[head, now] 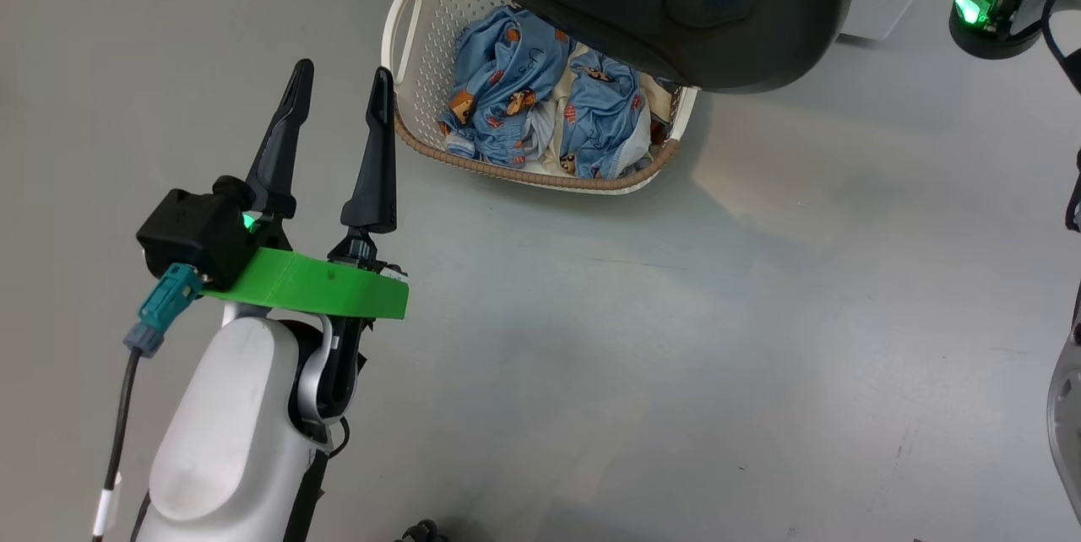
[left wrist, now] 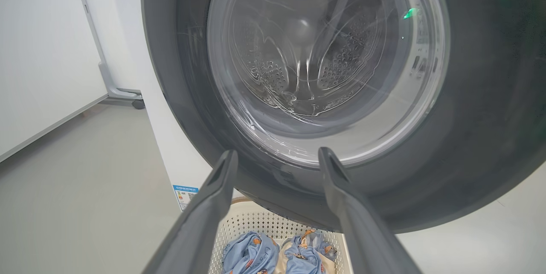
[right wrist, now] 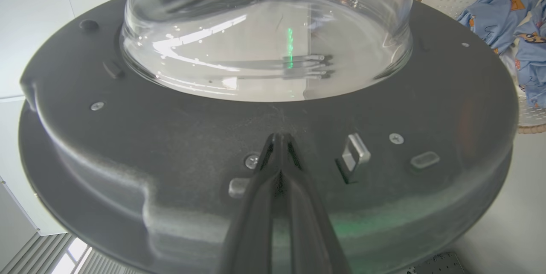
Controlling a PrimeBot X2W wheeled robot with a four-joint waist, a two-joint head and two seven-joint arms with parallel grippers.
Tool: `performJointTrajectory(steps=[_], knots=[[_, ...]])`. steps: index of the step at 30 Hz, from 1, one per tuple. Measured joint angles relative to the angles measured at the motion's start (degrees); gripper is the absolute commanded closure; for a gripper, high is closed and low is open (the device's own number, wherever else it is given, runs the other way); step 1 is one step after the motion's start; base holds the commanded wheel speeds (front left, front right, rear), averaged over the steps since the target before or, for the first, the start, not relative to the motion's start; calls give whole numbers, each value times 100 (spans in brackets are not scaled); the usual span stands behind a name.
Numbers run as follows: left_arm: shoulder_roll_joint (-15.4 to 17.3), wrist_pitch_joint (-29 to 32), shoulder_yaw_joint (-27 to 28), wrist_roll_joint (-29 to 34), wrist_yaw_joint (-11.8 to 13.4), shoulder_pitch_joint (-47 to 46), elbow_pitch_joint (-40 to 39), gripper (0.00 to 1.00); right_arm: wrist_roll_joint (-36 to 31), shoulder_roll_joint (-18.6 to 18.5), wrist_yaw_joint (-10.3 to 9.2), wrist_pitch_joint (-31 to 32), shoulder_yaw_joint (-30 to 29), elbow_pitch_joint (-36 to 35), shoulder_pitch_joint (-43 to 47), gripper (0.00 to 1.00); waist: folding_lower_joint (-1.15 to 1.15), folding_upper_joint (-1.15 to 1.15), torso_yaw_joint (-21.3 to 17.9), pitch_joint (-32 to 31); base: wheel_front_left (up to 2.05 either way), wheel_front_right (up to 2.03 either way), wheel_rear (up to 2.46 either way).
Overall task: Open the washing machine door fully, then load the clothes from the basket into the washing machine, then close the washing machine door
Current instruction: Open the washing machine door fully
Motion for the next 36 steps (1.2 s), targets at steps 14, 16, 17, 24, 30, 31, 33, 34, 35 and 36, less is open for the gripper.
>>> performJointTrajectory(steps=[14, 16, 17, 24, 30, 31, 33, 34, 35, 36], knots=[[0, 0, -43, 1, 0, 38, -27, 0, 175, 417, 0, 503, 561, -552, 638, 100, 0, 0, 19, -99, 0, 0, 0], [0, 0, -43, 1, 0, 41, -30, 0, 180, 411, 0, 520, 630, -614, 733, 100, 0, 0, 28, -107, 0, 0, 0], [0, 0, -43, 1, 0, 43, -31, 0, 180, 414, 0, 520, 657, -630, 776, 100, 0, 0, 32, -111, 0, 0, 0], [0, 0, -45, 0, 0, 96, -37, 0, 180, 437, 0, 519, 857, -821, 1033, 100, 0, 0, 61, -129, 0, 0, 0], [0, 0, -44, 0, 0, 97, -38, 0, 267, 466, 1, 458, 1012, -957, 1205, 100, 0, 0, 71, -135, 0, 0, 0], [0, 0, -44, 0, 0, 97, -38, 0, 286, 470, 1, 458, 1046, -973, 1230, 100, 0, 0, 73, -135, 0, 0, 0], [0, 0, -45, 0, 0, 96, -38, 0, 315, 486, 1, 413, 1116, -1022, 1288, 100, 0, 0, 75, -138, 0, 0, 0], [0, 0, -46, 0, 0, 96, -38, 0, 338, 491, 1, 403, 1149, -1040, 1316, 100, 0, 0, 77, -138, 0, 0, 0], [0, 0, -49, 0, 0, 96, -38, 0, 369, 490, 1, 379, 1196, -1056, 1337, 100, 0, 0, 78, -139, 0, 0, 0], [0, 0, -54, 0, 0, 96, -38, 0, 448, 488, 1, 356, 1256, -1080, 1365, 100, 0, 0, 81, -141, 0, 0, 0]])
